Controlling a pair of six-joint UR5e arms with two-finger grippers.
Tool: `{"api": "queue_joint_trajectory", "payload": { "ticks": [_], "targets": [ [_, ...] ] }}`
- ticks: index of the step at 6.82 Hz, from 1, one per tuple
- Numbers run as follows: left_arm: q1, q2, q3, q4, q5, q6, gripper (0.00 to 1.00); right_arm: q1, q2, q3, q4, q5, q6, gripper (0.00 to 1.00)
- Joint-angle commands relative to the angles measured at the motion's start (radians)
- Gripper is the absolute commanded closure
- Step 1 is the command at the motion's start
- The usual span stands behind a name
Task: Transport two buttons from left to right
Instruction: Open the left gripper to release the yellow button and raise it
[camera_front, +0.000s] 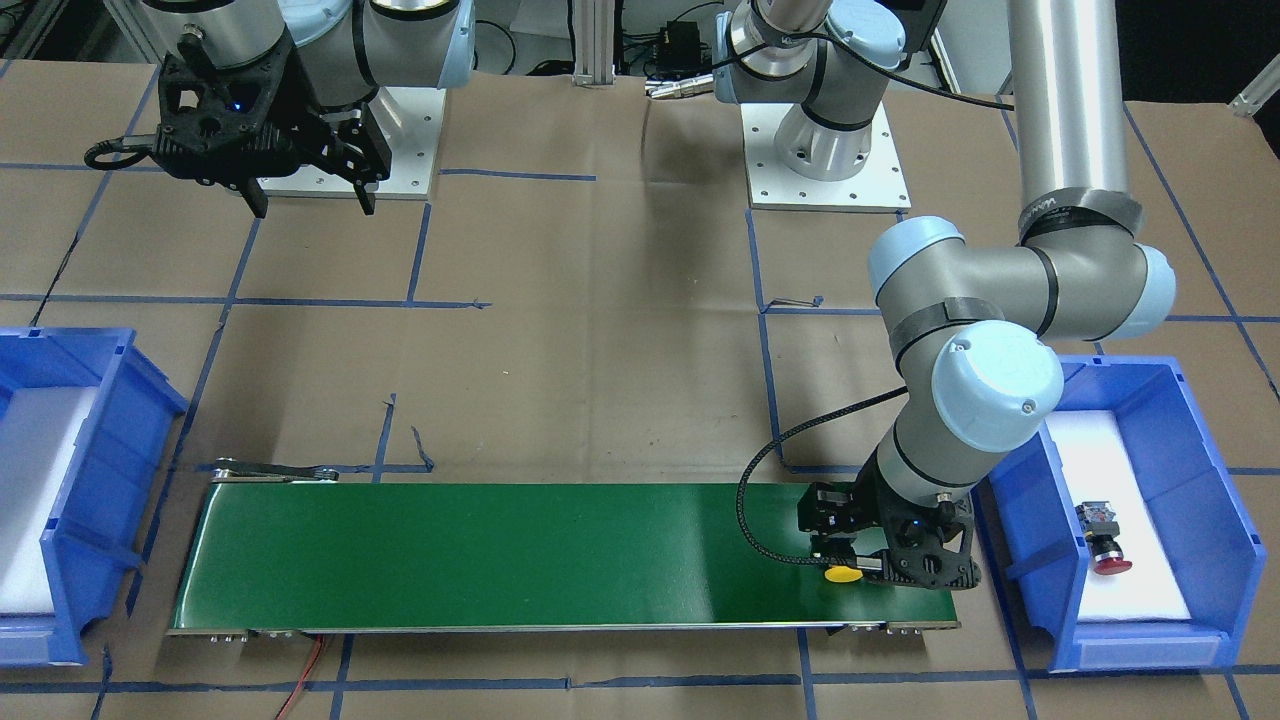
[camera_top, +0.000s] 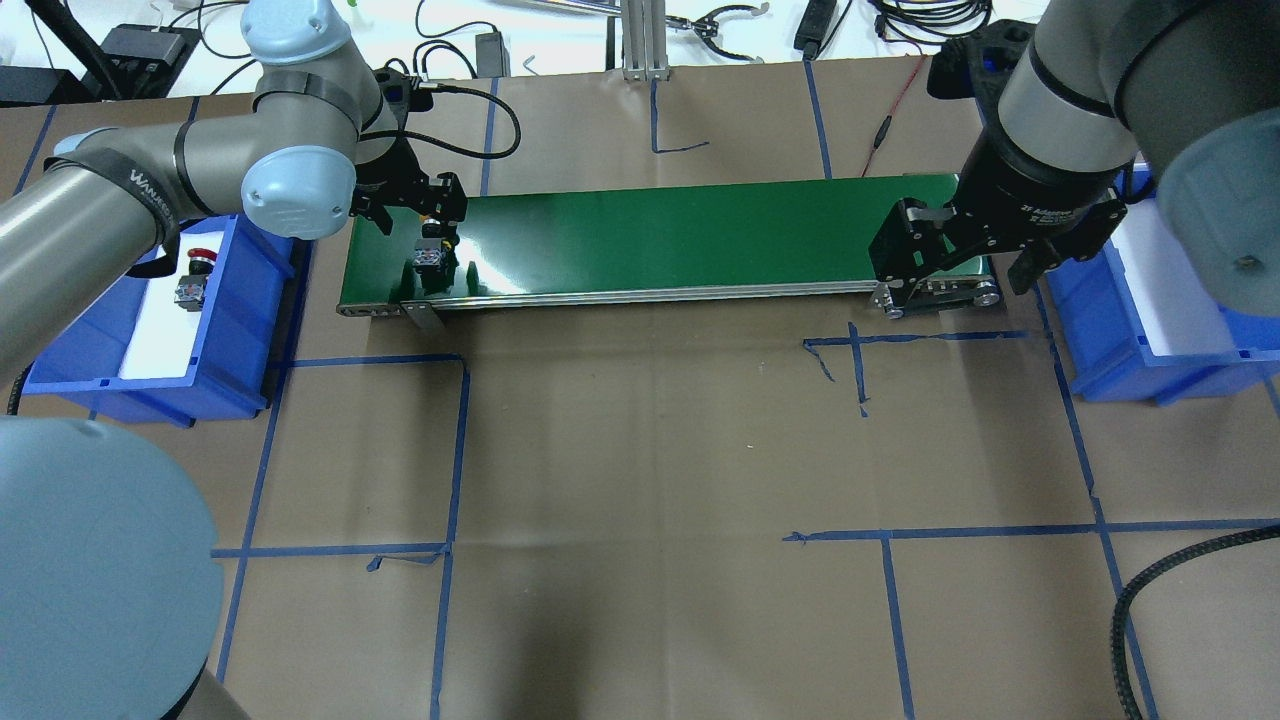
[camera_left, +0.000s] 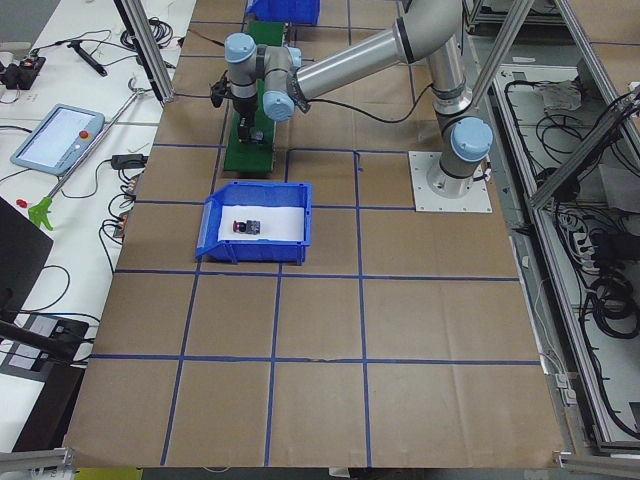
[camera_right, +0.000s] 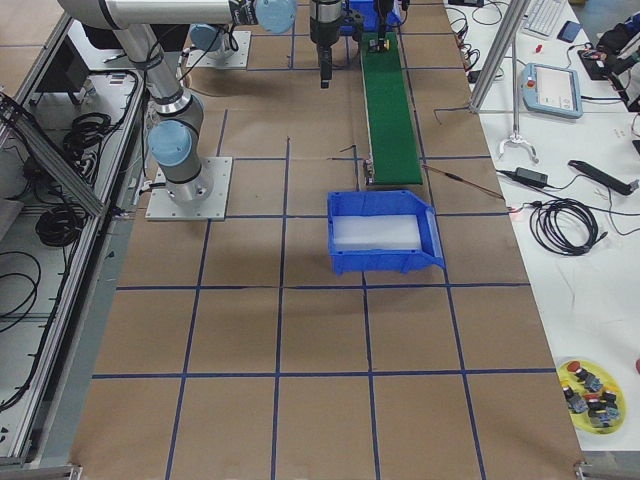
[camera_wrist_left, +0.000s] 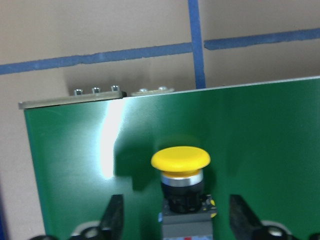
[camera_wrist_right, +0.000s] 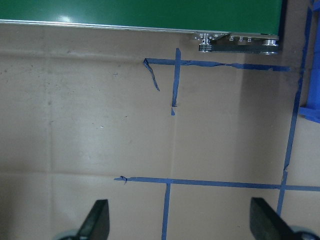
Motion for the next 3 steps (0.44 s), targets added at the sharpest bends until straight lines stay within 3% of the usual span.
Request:
{"api": "queue_joint_trajectory", "payload": {
  "ticks": [1,3],
  "targets": [
    [0.003,0.079,0.005,-0.050,0.001,-0.004,0.00,0.000,0.000,0.000,0.000,0.000,0.000,0.00],
    [0.011,0.202,0.067,-0.251,-0.001,0.002,0.00,0.000,0.000,-0.001,0.000,0.000,0.000,0.00]
  ]
}}
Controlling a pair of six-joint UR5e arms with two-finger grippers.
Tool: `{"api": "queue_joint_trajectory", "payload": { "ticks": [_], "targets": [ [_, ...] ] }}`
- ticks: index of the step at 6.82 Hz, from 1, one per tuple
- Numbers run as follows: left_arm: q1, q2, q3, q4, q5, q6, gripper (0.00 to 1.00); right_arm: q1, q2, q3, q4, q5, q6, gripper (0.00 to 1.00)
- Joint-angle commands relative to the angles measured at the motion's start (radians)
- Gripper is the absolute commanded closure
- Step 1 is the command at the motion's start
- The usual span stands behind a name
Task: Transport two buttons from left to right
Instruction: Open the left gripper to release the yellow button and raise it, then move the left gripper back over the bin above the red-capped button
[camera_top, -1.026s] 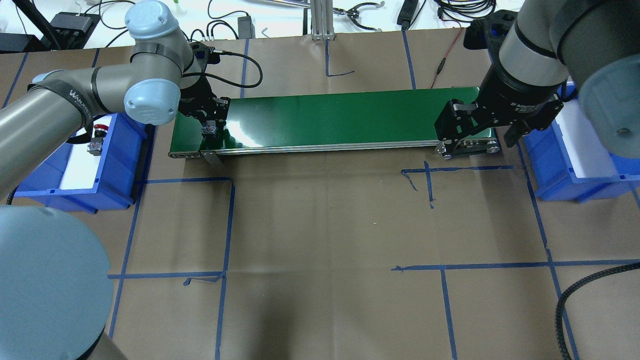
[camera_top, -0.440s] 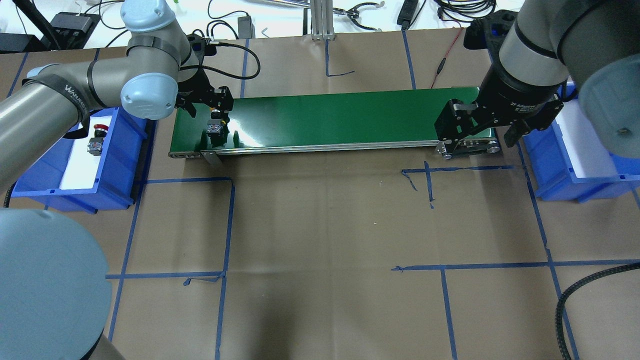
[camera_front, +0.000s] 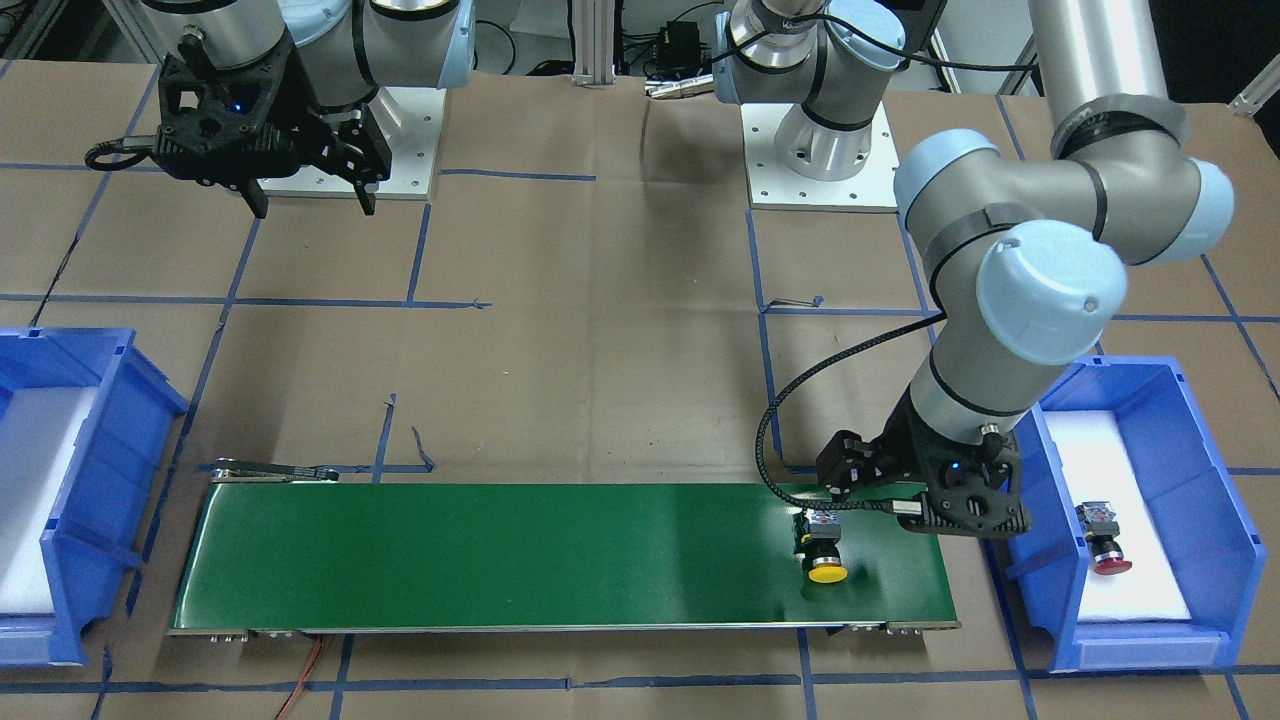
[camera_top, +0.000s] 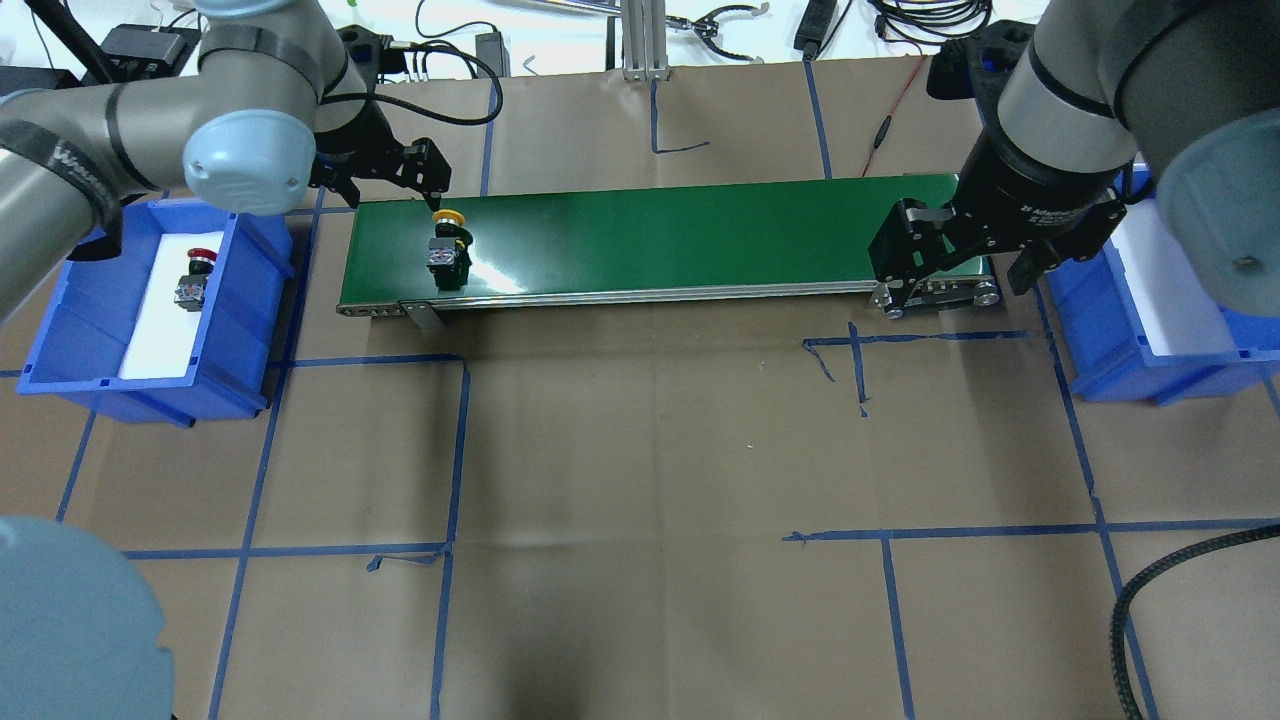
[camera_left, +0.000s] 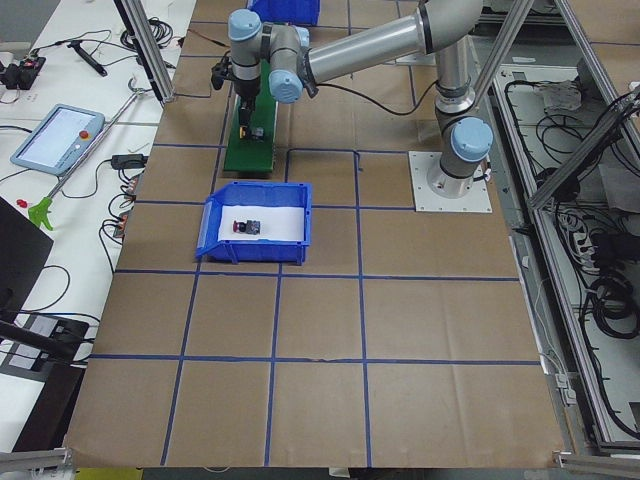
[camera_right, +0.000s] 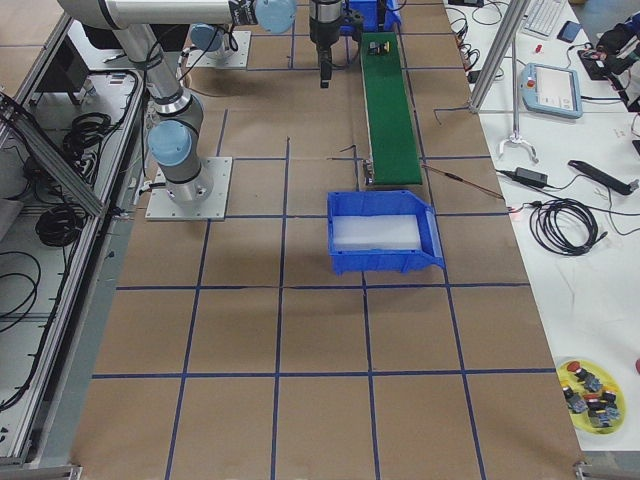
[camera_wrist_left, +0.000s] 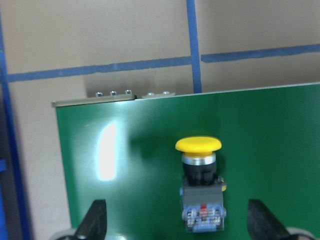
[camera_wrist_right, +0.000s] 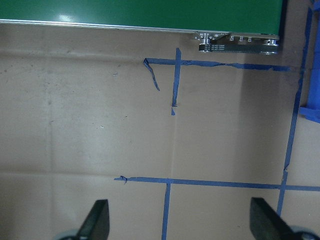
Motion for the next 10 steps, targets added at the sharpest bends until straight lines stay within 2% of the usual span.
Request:
{"api": "queue_joint_trajectory", "payload": {
  "ticks": [1,2,4,7,10],
  "targets": [
    [0.003,0.115,0.074,-0.213,0.001,0.004,0.00,0.000,0.000,0.000,0.000,0.000,0.000,0.00],
    [0.003,0.158,0.079,-0.263,0.001,0.009,0.00,0.000,0.000,0.004,0.000,0.000,0.000,0.00],
    [0.044,0.204,0.050,-0.276,0.001,0.062,0.00,0.000,0.000,0.001,0.000,0.000,0.000,0.00],
    [0.277,0.189,0.059,-0.280,-0.004,0.194,0.00,0.000,0.000,0.004,0.000,0.000,0.000,0.00],
    [0.439,0.152,0.082,-0.265,-0.002,0.370,0.00,0.000,0.000,0.001,0.000,0.000,0.000,0.00]
  ]
}}
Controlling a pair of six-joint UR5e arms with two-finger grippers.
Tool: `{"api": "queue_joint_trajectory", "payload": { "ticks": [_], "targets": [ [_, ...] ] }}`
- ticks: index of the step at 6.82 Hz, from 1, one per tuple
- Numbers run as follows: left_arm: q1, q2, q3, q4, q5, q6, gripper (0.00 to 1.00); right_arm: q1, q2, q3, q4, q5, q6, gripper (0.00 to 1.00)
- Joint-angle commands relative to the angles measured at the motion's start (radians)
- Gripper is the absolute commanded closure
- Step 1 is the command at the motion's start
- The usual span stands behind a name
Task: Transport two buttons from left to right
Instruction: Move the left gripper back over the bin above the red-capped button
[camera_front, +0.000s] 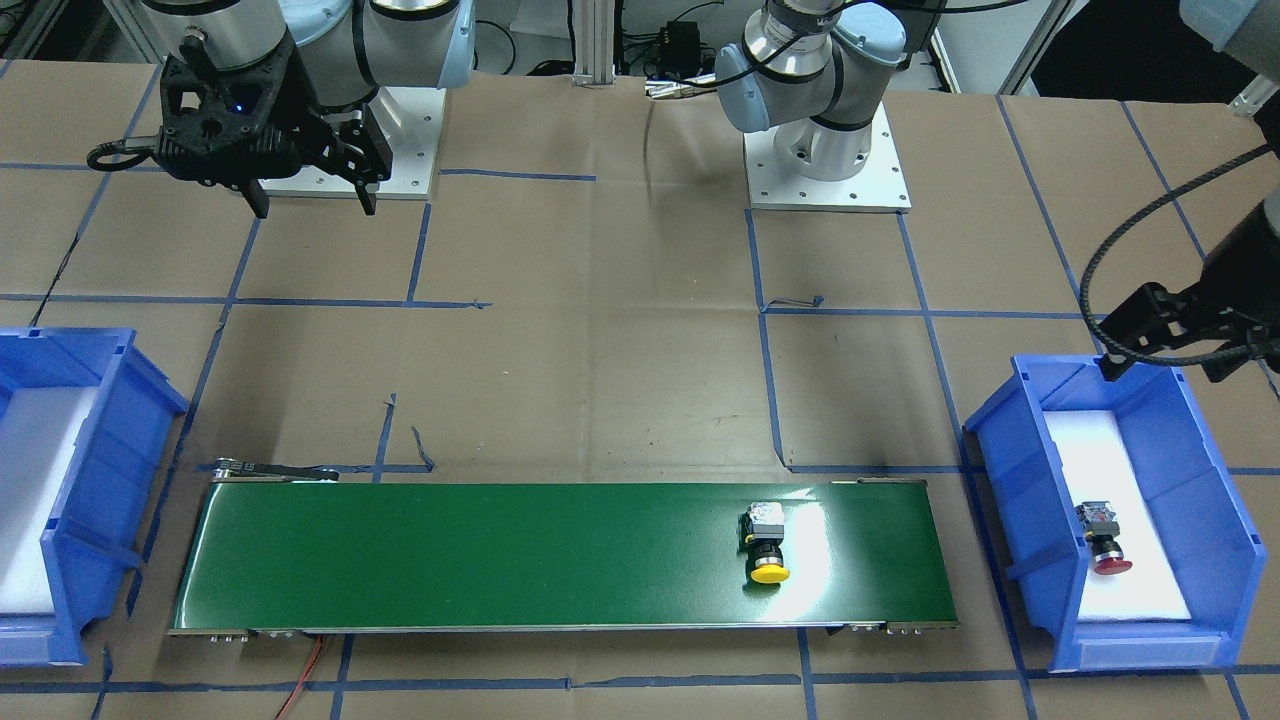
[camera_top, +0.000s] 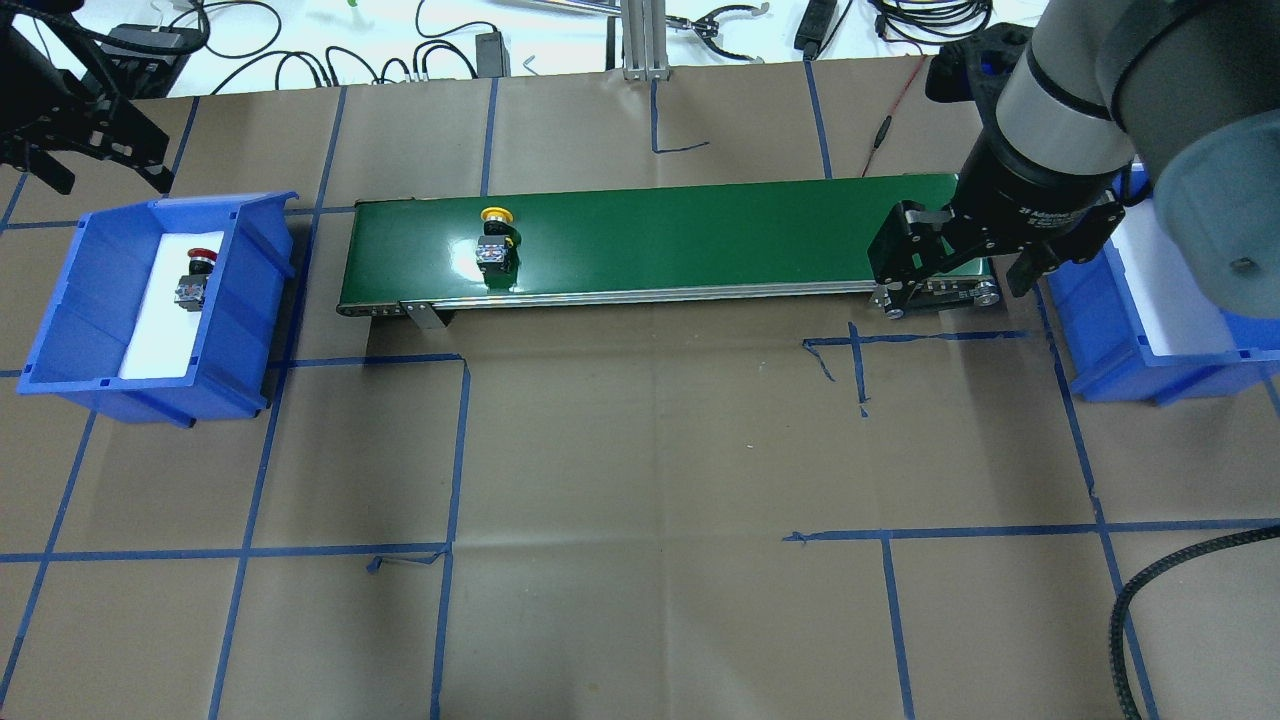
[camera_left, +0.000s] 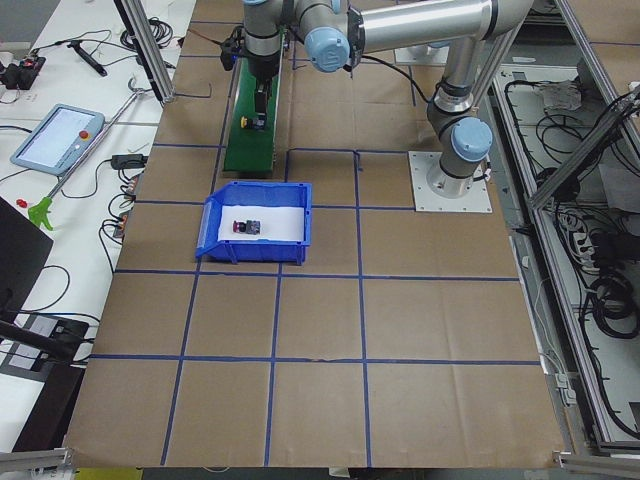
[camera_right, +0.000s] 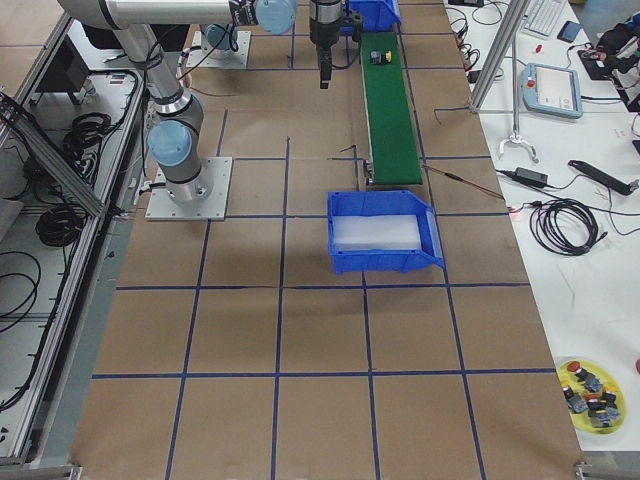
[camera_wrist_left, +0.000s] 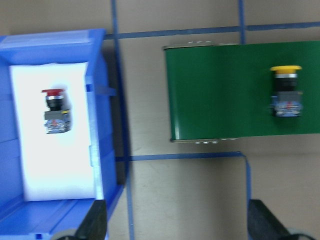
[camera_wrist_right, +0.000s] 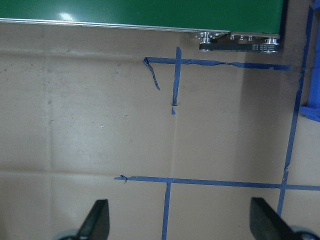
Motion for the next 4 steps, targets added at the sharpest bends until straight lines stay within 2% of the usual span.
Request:
{"api": "queue_joint_trajectory", "payload": {
  "ticks": [1,4],
  "targets": [
    [0.091,-0.041,0.008,0.007,-0.009,0.070,0.00,0.000,0.000,-0.001,0.000,-0.001,0.000,0.00],
    [0.096,-0.157,0.002,0.119,-0.014,0.077,0.00,0.000,0.000,-0.001,0.000,-0.001,0.000,0.00]
  ]
}}
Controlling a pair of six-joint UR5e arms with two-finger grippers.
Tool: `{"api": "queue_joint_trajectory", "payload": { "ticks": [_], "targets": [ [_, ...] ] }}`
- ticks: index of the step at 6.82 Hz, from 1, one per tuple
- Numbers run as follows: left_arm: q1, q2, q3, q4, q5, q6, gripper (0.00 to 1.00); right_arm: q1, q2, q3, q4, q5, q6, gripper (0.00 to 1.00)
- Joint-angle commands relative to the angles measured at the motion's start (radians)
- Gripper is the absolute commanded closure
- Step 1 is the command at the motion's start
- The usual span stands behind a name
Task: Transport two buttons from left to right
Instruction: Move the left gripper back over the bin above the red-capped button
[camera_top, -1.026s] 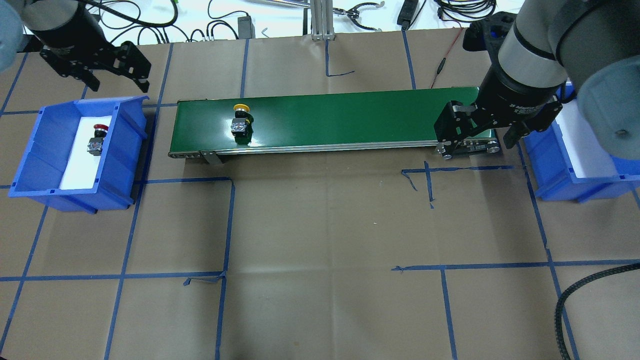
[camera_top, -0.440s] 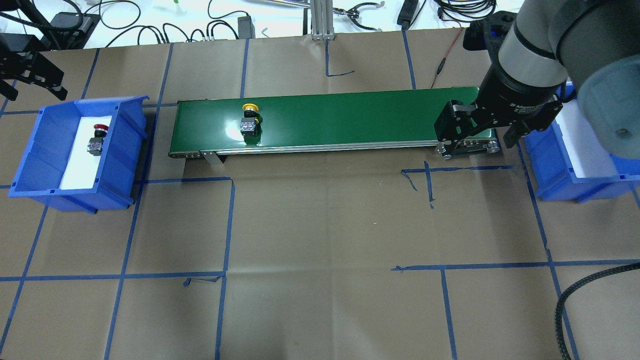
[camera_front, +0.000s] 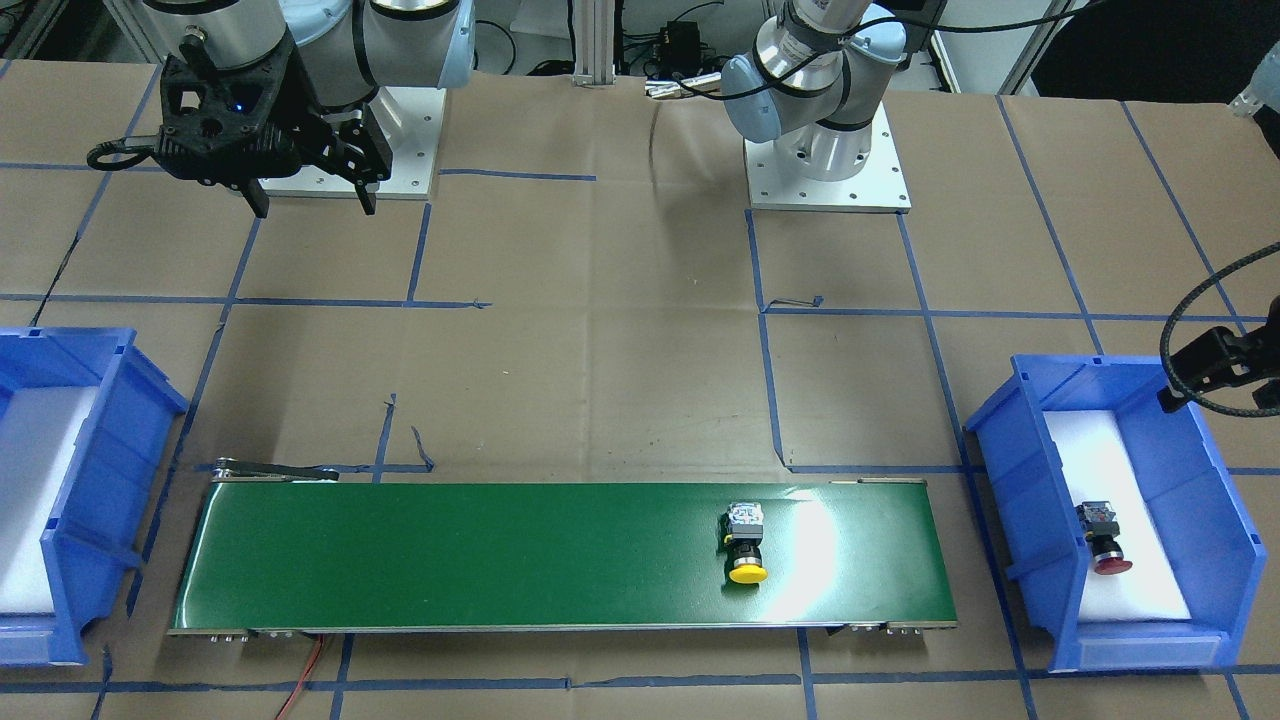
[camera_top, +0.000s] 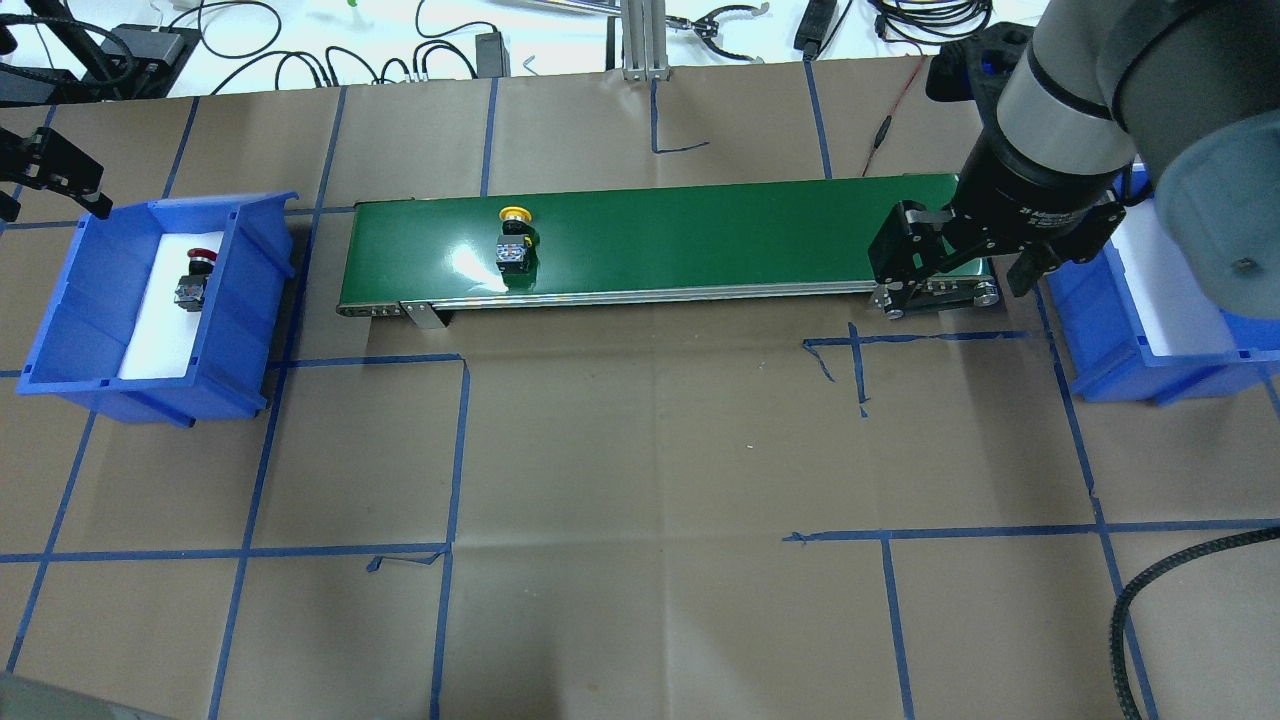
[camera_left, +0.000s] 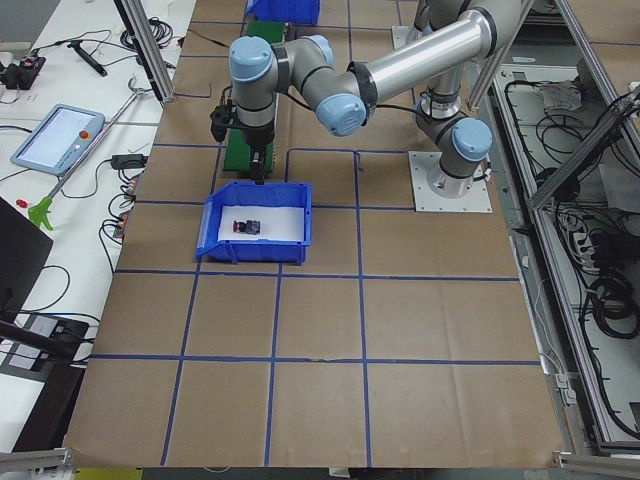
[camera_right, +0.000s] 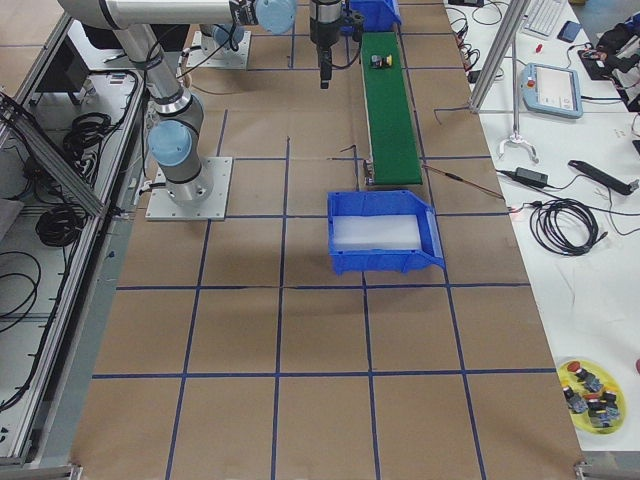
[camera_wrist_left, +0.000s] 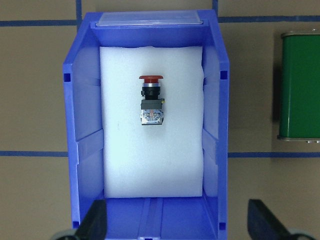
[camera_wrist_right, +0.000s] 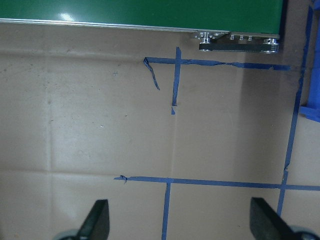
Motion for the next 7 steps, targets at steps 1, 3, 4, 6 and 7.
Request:
{"api": "queue_joint_trajectory", "payload": {
  "ticks": [1,3,4,6,7],
  "targets": [
    [0.002,-0.097,-0.016,0.101,-0.006,0.000,0.00,0.000,0.000,-0.001,0.000,0.000,0.000,0.00],
    [-0.004,-0.167,-0.030,0.167,-0.019,-0.003,0.00,0.000,0.000,-0.001,0.000,0.000,0.000,0.00],
    [-0.004,-0.187,-0.033,0.192,-0.019,-0.003,0.00,0.000,0.000,-0.001,0.000,0.000,0.000,0.00],
    [-0.004,-0.233,-0.044,0.255,-0.019,0.000,0.00,0.000,0.001,0.002,0.000,0.002,0.000,0.00],
    [-0.003,-0.247,-0.044,0.258,-0.018,0.000,0.00,0.000,0.001,0.002,0.000,0.002,0.000,0.00]
  ]
}}
